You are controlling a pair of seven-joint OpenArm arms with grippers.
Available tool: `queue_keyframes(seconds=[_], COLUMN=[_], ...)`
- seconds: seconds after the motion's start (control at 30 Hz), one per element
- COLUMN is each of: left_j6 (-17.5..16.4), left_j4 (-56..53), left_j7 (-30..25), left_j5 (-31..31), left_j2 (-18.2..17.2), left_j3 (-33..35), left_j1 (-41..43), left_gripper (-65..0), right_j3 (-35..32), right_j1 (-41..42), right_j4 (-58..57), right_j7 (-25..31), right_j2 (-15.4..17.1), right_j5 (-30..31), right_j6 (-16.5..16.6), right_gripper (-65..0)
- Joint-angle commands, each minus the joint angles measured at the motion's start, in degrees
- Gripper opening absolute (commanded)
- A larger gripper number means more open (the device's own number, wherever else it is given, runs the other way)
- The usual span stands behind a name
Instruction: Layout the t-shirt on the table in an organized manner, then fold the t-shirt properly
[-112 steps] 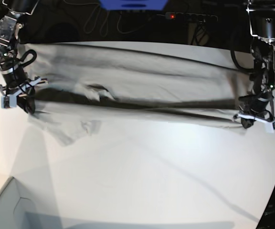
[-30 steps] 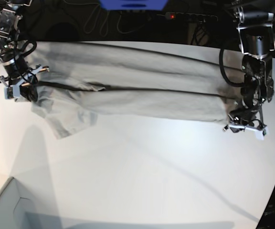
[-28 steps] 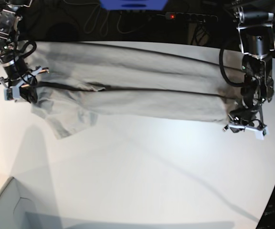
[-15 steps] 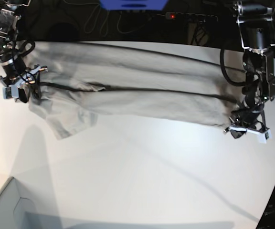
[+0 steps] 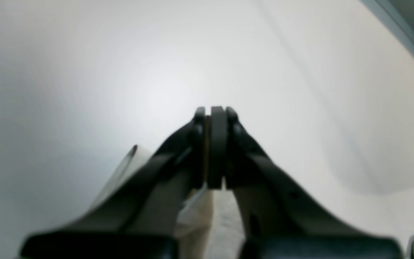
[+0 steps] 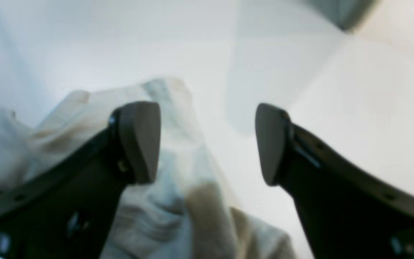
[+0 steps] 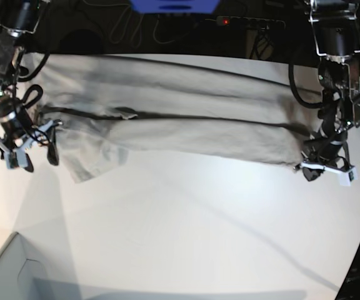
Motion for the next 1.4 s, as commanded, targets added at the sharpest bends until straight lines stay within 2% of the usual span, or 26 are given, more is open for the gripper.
queue_keyframes(seconds=[0.0,0.13,0.3,0.53,0.8,0.87,0.9,1.03,1.13,1.37], left_j6=[-0.4,-0.4,-0.4,-0.4,-0.4,-0.4,-0.4,-0.4,-0.4,-0.4], left_j4=[1.0,1.0,1.0,0.9,0.7,0.6,0.5,0.5,0.5,0.7], left_j7=[-1.4,-1.4,-1.4,-1.4,-1.4,-1.4,-1.4,-1.4,-1.5,-1.7], left_j5=[-0.3,-0.3,-0.3,-0.3,0.0,0.1,0.2,0.3,0.3,-0.3], left_j2=[-0.7,-0.7,-0.9,-1.0,-1.1,-1.1,-1.1,-1.1,-1.1,-1.9], left_j3=[-0.3,-0.3,-0.3,-0.3,-0.3,-0.3,-0.3,-0.3,-0.3,-0.3], left_j1=[-1.2,-1.2,-1.2,-1.2,-1.2,-1.4,-1.4,-1.4,-1.5,-3.7], left_gripper=[-65.0,-65.0,-65.0,-65.0,-65.0,-65.0,-65.0,-65.0,-65.0,-65.0], right_j3=[-1.2,-4.8,-8.8,-12.5,-12.6,-12.6,-12.7,-12.7,-12.7,-12.3], right_j1=[2.9,11.7,18.6,22.2,27.1,28.0,28.2,28.7,29.2,29.3], right_j4=[-0.8,-10.1,-19.9,-29.5,-39.1,-40.8,-41.6,-42.2,-40.9,-28.8], right_j7=[0.0,-4.9,-8.1,-7.7,-7.7,-7.7,-7.7,-7.7,-7.9,-8.3], right_j2=[1.6,2.7,4.1,4.7,4.7,4.8,4.8,4.7,4.6,4.8], right_j5=[1.0,1.0,1.0,1.0,1.0,1.0,1.0,1.0,1.0,1.0], right_j6=[0.4,0.4,0.4,0.4,0.4,0.4,0.4,0.4,0.4,0.4], right_gripper=[-22.8,-23.1,-23.2,-23.2,-24.3,-29.9,-35.1,-65.0,-65.0,-65.0])
